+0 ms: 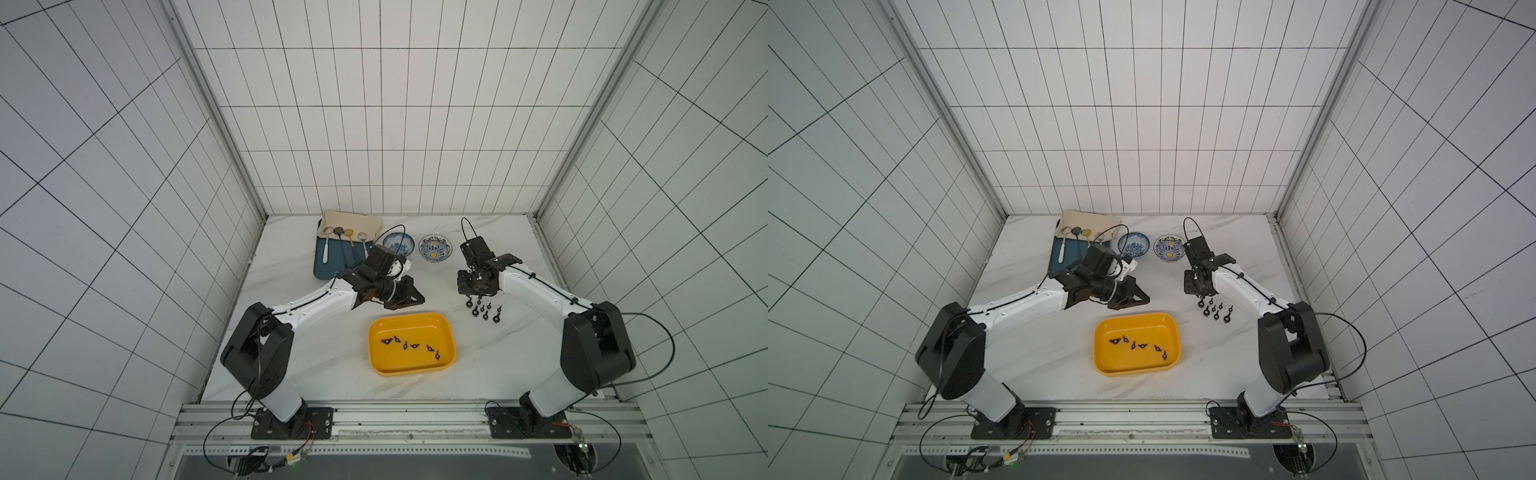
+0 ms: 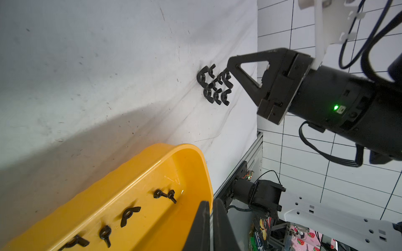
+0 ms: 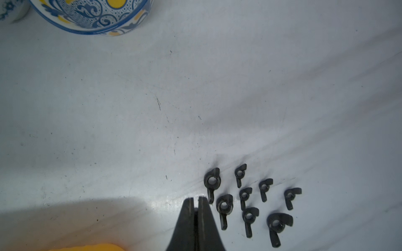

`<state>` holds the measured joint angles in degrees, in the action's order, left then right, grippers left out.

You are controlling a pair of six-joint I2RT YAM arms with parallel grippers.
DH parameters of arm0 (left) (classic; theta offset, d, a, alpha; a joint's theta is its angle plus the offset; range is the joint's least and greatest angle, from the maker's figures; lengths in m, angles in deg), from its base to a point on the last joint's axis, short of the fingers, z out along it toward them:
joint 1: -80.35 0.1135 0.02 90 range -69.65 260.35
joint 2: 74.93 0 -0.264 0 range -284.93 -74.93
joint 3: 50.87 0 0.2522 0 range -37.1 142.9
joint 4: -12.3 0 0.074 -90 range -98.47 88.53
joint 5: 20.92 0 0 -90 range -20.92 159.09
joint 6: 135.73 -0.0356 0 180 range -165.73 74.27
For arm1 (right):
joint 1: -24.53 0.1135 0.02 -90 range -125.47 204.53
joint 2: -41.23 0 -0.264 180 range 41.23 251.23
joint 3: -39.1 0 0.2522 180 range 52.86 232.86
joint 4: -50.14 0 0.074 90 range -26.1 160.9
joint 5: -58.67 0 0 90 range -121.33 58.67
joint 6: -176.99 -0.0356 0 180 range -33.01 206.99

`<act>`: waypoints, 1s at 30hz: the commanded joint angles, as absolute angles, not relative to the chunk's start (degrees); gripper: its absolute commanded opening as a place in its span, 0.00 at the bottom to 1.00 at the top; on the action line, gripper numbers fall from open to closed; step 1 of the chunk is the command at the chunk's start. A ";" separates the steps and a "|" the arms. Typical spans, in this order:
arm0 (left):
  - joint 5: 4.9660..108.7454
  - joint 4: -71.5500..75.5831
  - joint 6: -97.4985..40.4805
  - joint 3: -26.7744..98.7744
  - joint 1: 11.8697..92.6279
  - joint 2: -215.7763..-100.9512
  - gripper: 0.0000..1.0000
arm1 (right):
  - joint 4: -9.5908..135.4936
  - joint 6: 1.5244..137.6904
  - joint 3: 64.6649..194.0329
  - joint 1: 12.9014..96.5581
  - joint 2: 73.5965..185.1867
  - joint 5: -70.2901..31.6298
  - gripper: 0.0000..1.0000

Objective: Take out the wing nut from the storage box
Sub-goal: Pick up the wing nut from the storage box, then place the wing nut at the center of the board.

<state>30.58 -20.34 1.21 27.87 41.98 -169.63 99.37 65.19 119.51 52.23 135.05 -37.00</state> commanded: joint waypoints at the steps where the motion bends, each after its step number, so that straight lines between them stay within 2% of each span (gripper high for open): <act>1: 30.11 -14.76 3.21 30.86 40.77 -171.95 0.13 | 95.02 64.54 119.32 51.45 137.32 -34.17 0.00; 4: 30.47 -14.61 2.99 32.81 40.60 -174.18 0.19 | 93.53 63.97 118.61 50.81 138.96 -33.29 0.00; 6: 30.78 -14.75 2.81 33.97 40.57 -175.54 0.28 | 92.71 63.92 118.14 50.71 139.69 -33.18 0.00; 10: 30.62 -14.89 2.90 36.01 40.53 -178.21 0.34 | 91.68 63.70 117.48 50.32 141.14 -33.20 0.00; 30: 31.18 -18.10 0.68 31.11 42.73 -174.58 0.39 | 89.53 63.80 114.54 49.40 145.22 -31.68 0.01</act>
